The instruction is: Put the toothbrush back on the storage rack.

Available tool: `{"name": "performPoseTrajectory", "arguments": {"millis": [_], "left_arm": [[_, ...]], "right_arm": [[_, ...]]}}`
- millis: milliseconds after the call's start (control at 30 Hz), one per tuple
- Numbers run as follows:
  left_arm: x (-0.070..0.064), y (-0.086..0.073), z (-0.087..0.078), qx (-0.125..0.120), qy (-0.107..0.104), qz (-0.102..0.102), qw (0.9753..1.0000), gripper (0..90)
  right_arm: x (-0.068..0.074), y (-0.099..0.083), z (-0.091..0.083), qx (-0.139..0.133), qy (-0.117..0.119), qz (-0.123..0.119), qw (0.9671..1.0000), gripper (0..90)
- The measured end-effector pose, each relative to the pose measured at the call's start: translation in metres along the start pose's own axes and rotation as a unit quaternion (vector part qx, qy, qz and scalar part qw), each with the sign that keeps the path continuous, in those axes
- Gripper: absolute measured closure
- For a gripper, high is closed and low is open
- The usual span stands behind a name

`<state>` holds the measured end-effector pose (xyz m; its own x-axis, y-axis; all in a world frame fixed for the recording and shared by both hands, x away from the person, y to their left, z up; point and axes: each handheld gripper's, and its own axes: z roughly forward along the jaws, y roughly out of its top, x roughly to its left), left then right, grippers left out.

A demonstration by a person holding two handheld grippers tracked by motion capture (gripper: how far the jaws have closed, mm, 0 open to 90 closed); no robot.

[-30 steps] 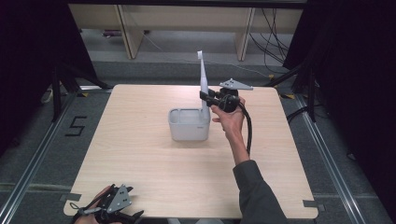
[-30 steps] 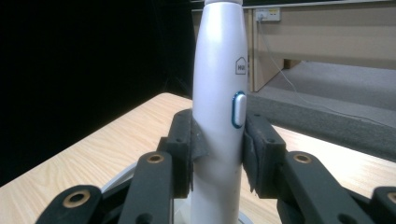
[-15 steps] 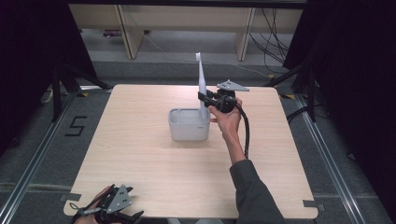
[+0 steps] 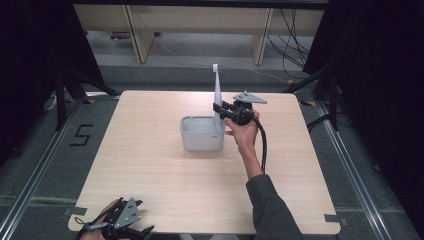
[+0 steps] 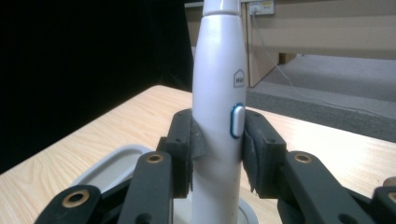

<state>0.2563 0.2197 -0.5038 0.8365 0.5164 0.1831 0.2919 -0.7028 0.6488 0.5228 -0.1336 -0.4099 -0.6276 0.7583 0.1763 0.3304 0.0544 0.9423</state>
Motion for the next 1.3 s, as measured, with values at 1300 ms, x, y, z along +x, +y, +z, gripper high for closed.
{"name": "performPoseTrajectory", "arguments": {"millis": [1300], "left_arm": [[-0.001, 0.0, 0.001, 0.009, -0.005, -0.009, 0.9999, 15.8]], "right_arm": [[0.006, -0.021, 0.002, 0.054, -0.038, -0.074, 0.9951, 66.3]]}}
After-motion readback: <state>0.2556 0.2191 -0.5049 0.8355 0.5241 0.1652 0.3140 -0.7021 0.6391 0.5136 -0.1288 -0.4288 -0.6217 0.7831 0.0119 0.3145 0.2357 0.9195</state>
